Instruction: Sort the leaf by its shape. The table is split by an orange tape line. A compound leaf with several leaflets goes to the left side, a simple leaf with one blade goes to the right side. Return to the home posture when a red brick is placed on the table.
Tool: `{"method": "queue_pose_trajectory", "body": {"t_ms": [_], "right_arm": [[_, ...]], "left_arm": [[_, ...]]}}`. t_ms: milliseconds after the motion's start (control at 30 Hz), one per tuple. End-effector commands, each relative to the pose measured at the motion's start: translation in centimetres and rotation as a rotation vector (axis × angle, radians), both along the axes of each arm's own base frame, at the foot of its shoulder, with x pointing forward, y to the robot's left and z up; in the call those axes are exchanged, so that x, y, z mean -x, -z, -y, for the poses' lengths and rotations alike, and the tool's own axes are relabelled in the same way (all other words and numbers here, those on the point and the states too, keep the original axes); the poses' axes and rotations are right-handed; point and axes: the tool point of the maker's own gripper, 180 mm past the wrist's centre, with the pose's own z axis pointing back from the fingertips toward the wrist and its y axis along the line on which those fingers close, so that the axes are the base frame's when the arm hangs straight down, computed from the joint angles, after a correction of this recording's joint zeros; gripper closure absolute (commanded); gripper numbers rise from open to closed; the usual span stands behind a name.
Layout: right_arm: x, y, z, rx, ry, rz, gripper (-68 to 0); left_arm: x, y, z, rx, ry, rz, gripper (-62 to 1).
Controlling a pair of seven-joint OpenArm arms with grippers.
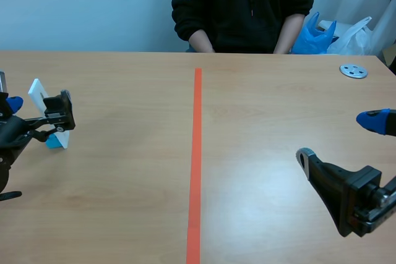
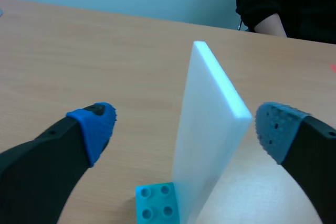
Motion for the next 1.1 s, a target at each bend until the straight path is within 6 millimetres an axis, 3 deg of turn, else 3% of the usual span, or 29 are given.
{"method": "queue_pose_trajectory", "body": {"t_ms": [0, 333, 533, 800, 1067], "right_arm": [[-0.3, -1.1, 0.1, -0.018, 0.005, 0.035, -67.9], [-0.3, -1.1, 0.1, -0.018, 0.005, 0.036, -67.9], [-0.4, -1.2, 0.1, -0.020, 0.005, 0.039, -67.9], [-0.3, -1.1, 0.1, -0.019, 0.005, 0.038, -67.9], [-0.5, -1.7, 0.2, -0.022, 0.003, 0.050, -67.9]], "left_arm": [[-1.1, -3.0, 0.0, -0.005, 0.017, 0.078, -62.3], [-0.6, -7.5, 0.5, -0.056, 0.091, 0.083, -62.3], [1.8, -10.4, 3.6, -0.093, 0.245, 0.115, -62.3], [7.1, -11.4, 10.2, -0.080, 0.472, 0.103, -62.3], [12.4, -9.7, 13.7, -0.041, 0.570, -0.002, -62.3]]}}
